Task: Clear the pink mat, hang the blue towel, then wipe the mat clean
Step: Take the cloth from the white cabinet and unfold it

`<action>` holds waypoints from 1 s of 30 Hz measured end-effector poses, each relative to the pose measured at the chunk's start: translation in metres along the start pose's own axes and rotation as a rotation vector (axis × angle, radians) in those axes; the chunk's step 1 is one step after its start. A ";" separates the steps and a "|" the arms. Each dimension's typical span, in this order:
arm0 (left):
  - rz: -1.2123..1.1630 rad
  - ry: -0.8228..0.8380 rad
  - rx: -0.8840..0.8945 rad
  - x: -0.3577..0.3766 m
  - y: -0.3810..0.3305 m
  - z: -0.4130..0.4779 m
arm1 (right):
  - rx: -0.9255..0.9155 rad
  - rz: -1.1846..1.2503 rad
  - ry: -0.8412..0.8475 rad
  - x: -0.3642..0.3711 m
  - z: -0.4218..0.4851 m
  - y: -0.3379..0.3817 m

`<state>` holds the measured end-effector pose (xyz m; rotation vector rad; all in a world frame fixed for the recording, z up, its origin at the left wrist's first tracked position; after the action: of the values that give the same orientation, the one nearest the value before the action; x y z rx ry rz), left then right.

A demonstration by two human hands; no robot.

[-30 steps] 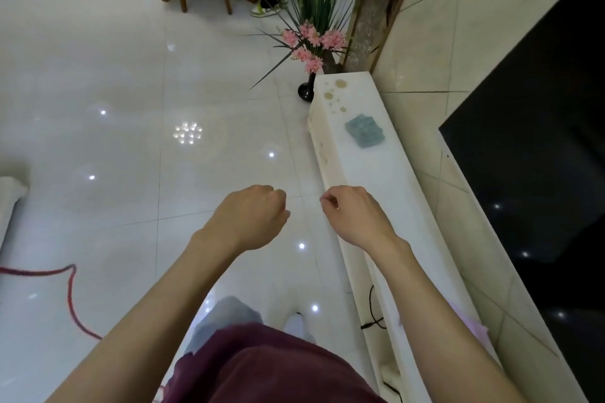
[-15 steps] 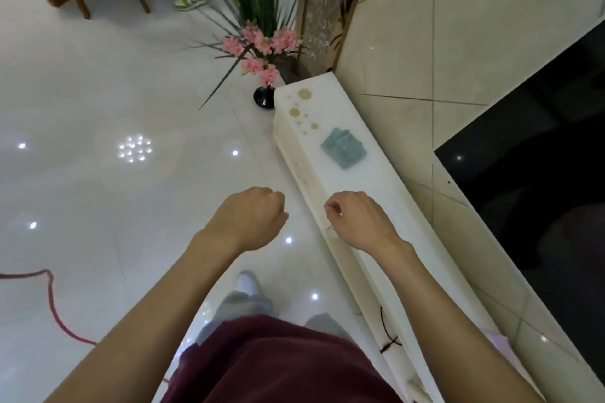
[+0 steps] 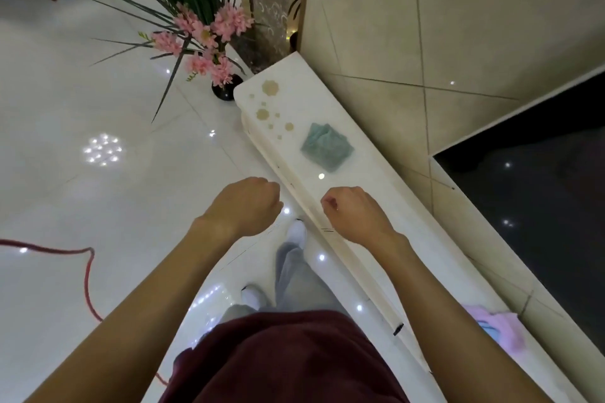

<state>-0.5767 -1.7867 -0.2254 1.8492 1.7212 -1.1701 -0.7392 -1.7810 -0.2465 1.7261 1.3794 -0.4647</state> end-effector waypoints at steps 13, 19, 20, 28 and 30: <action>-0.137 0.180 -0.108 -0.006 0.047 0.193 | 0.153 0.058 0.198 0.005 0.194 -0.087; -0.205 0.207 -0.087 0.032 0.069 0.284 | 0.252 0.165 0.223 0.069 0.279 -0.128; -0.214 0.213 -0.078 0.039 0.071 0.299 | 0.262 0.179 0.204 0.077 0.293 -0.132; -0.211 0.257 -0.007 0.085 0.085 0.379 | 0.387 0.014 0.013 0.130 0.388 -0.180; -0.218 0.276 -0.015 0.095 0.092 0.387 | 0.461 -0.049 0.024 0.147 0.396 -0.194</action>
<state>-0.6232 -2.0275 -0.5526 1.9257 2.1213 -1.0111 -0.7861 -2.0029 -0.6526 2.0686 1.4094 -0.8438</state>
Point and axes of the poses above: each hand's wrist, its own z-axis towards the middle knuckle, its own x-axis out of the palm, y = z × x, the point moved 9 cm from there along z, towards the middle knuckle, and after that the axes turned 6 degrees about y, right-handed, at the moved point
